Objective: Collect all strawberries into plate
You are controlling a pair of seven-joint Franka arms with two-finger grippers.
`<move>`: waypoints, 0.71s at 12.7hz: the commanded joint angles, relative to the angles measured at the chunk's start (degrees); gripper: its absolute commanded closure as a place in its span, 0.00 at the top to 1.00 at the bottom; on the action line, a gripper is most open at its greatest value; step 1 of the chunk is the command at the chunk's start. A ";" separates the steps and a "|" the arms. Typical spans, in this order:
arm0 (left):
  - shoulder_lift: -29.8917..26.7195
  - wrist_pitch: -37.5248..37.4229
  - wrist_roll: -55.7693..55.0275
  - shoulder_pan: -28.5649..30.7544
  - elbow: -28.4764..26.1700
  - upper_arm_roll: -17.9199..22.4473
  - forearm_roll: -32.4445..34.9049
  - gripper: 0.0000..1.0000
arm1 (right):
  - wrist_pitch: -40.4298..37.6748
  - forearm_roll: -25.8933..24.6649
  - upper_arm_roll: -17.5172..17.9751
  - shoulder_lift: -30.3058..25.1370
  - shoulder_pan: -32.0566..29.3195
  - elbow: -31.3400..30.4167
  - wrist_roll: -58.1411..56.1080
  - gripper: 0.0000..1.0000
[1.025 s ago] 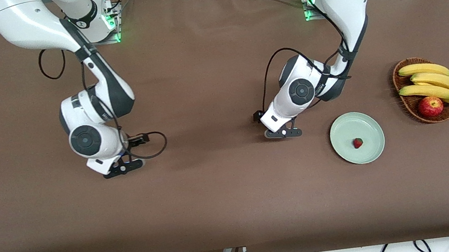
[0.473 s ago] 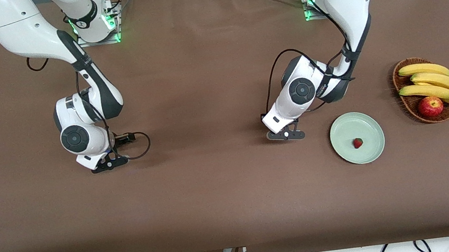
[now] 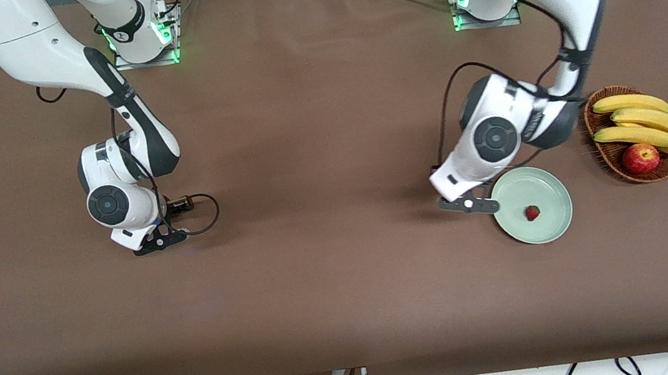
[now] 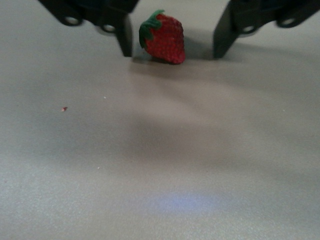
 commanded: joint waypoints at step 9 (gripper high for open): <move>5.48 1.68 31.24 14.71 -1.34 -0.15 4.01 0.23 | 0.68 1.72 7.90 -2.21 -0.08 2.45 7.60 0.00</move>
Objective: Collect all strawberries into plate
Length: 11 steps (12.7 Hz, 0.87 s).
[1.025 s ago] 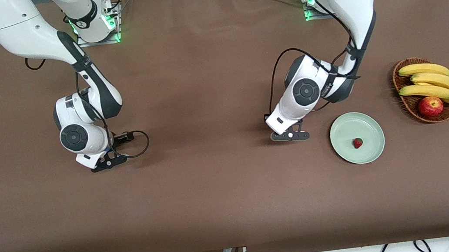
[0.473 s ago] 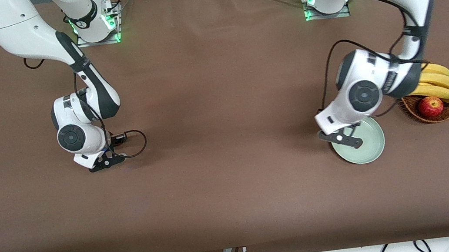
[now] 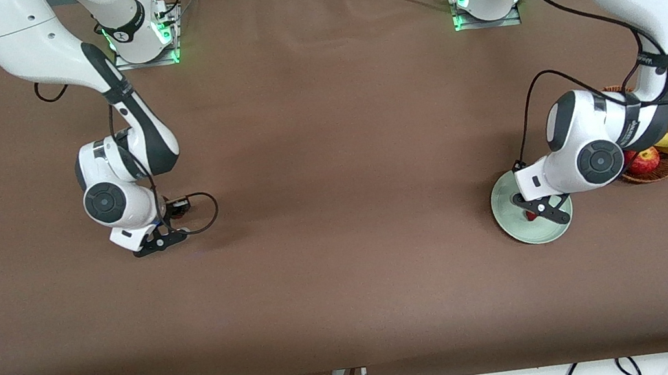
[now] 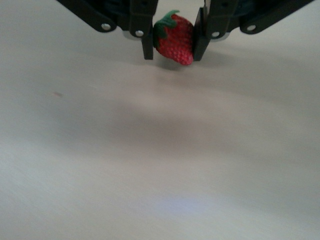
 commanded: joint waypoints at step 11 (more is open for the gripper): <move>-6.60 -3.98 -6.34 0.51 0.66 -6.80 -2.44 1.00 | 24.27 1.13 11.12 30.66 27.22 43.40 67.34 0.00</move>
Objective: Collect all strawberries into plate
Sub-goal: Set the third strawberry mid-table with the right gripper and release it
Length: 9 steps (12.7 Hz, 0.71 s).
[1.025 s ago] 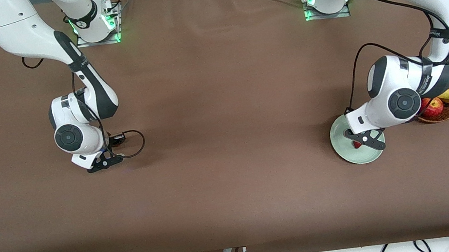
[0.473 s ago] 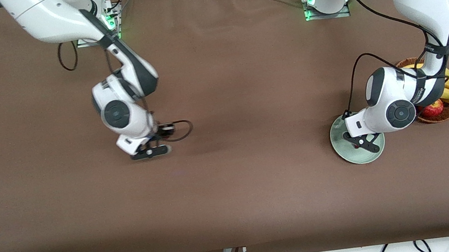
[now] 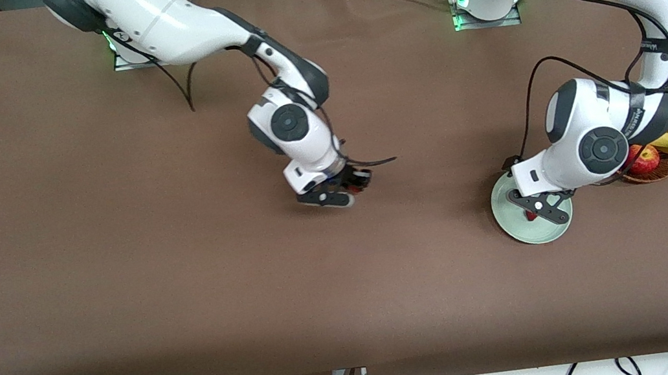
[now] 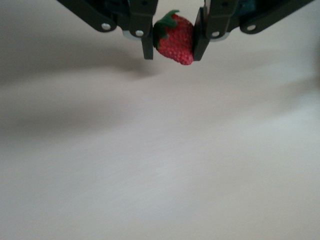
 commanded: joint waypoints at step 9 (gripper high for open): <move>1.14 3.21 -9.50 -2.30 -1.16 -2.45 -11.65 1.00 | -1.59 -1.14 -0.96 4.48 1.68 12.20 6.19 1.00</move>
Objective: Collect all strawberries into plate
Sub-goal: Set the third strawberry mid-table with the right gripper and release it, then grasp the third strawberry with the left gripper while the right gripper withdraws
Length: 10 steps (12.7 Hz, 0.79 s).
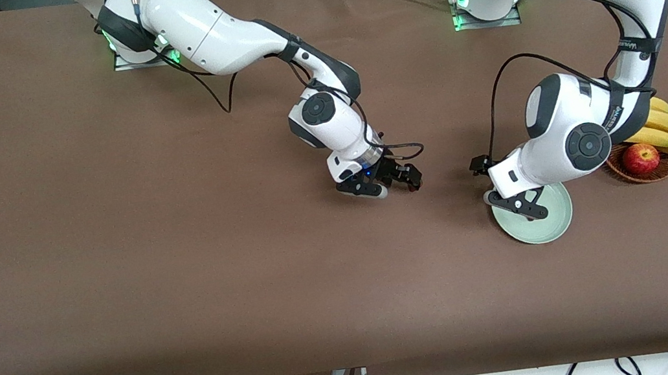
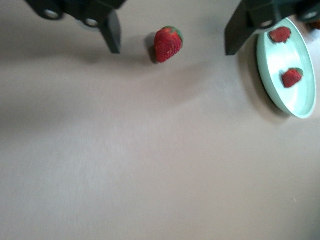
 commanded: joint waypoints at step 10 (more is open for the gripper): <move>9.41 18.51 -20.95 -13.74 -1.81 0.53 -0.89 0.59 | -46.15 -0.34 -0.36 -28.78 -25.45 -12.95 -50.23 1.00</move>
